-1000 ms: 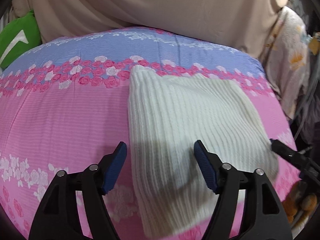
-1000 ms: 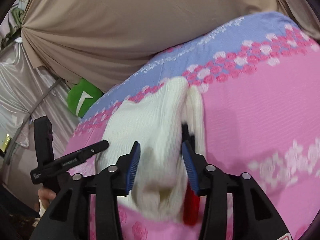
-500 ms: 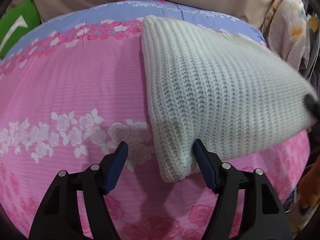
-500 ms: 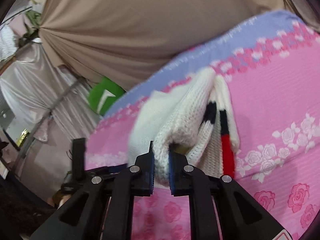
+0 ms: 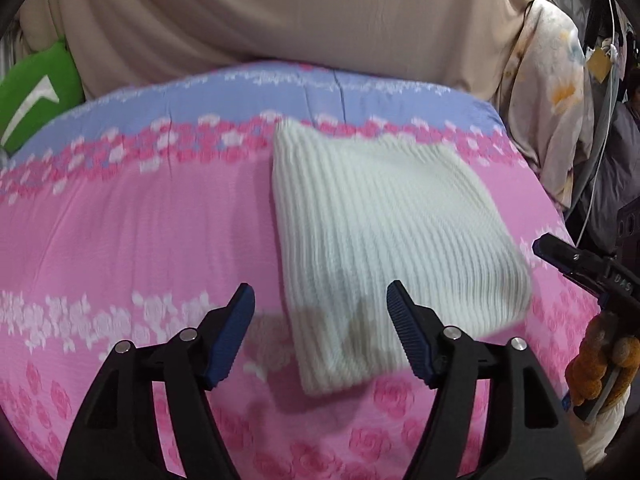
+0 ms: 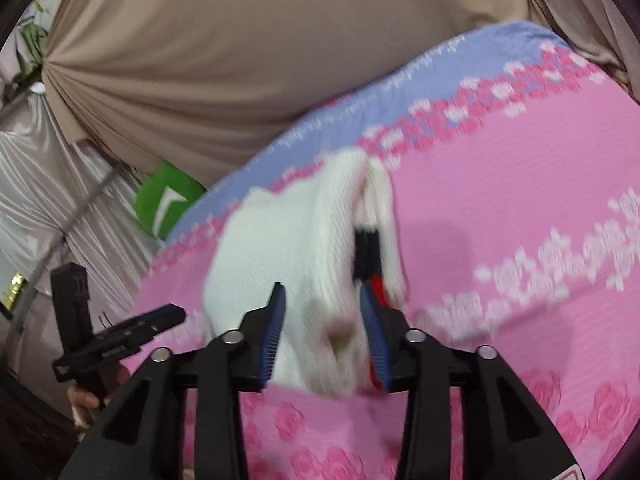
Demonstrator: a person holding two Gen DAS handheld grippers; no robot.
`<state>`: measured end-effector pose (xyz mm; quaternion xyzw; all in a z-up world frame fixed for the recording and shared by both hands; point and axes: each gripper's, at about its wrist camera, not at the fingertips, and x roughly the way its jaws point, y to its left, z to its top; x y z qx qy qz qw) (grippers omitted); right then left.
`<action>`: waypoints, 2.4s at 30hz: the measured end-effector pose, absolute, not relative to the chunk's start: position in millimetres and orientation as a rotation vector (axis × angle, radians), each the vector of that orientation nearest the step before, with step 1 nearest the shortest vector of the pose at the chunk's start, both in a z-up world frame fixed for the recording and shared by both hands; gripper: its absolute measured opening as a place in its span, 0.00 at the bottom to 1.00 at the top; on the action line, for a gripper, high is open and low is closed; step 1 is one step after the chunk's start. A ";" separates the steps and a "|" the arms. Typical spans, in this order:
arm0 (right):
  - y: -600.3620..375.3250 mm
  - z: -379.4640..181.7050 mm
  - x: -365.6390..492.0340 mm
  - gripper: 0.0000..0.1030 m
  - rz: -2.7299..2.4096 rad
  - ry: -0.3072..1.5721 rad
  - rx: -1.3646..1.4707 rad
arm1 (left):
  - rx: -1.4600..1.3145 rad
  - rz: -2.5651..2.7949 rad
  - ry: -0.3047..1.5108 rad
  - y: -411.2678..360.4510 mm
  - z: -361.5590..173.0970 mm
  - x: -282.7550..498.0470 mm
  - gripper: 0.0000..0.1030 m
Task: Fold small clothes
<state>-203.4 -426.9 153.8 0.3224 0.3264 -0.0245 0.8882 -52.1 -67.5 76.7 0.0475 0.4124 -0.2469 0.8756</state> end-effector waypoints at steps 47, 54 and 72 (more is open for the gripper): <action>-380.8 147.2 -193.1 0.36 -0.195 0.798 0.403 | 0.125 -0.422 0.873 -110.1 52.1 -26.7 0.70; -396.2 131.1 -199.5 0.58 -0.207 0.817 0.526 | 0.036 -0.521 0.978 -92.8 42.8 -39.1 0.85; -408.0 88.1 -150.1 0.84 -0.110 0.890 0.640 | -0.051 -0.540 1.065 -113.1 6.8 17.0 0.96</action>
